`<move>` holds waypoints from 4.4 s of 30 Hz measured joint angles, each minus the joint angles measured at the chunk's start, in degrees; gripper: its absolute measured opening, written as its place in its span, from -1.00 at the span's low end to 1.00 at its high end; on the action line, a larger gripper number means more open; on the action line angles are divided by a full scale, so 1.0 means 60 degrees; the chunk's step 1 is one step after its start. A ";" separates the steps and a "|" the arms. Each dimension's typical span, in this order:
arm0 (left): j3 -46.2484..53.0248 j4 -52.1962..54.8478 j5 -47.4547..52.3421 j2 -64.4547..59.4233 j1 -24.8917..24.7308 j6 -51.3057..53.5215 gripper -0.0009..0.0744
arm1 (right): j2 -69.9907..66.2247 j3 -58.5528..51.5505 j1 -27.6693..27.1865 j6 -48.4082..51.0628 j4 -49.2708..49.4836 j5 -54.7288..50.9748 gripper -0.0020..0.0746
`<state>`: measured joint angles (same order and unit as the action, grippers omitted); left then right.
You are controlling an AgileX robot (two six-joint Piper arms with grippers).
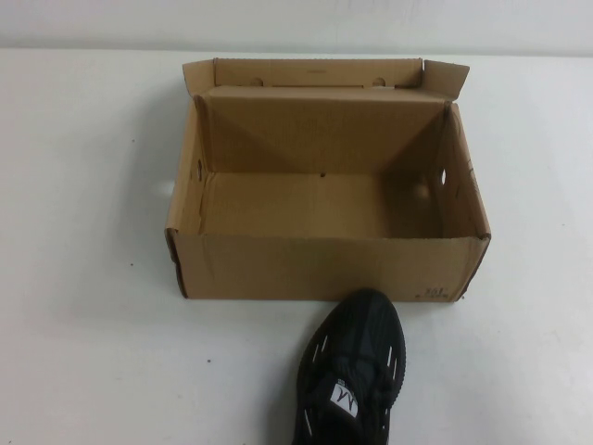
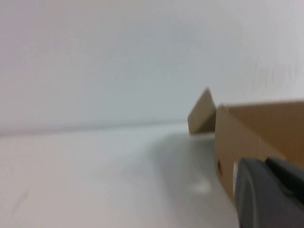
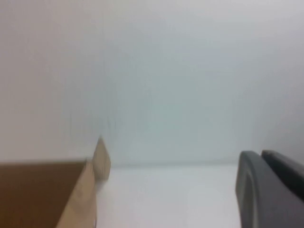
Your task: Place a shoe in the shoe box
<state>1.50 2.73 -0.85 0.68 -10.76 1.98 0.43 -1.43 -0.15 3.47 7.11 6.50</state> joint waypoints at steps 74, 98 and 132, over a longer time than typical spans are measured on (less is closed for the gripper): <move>-0.6715 -0.0252 0.6843 -0.2109 0.0000 -0.1298 -0.99 | -0.5765 0.9915 0.0942 0.3566 0.4234 -1.1011 -0.99; -0.7798 -0.2227 0.9407 -0.4989 0.0000 -0.0455 -0.99 | -1.0522 1.1197 0.6214 0.3988 0.2590 -1.1874 -0.70; -0.7798 -0.1871 0.9413 -0.4989 0.0000 -0.0395 -0.99 | -1.3923 1.1225 0.9267 0.2186 -0.1453 -1.0340 0.31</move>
<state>-45.29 -8.50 55.63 -29.25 -10.76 -0.39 -83.10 65.92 55.45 16.59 -1.61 -55.54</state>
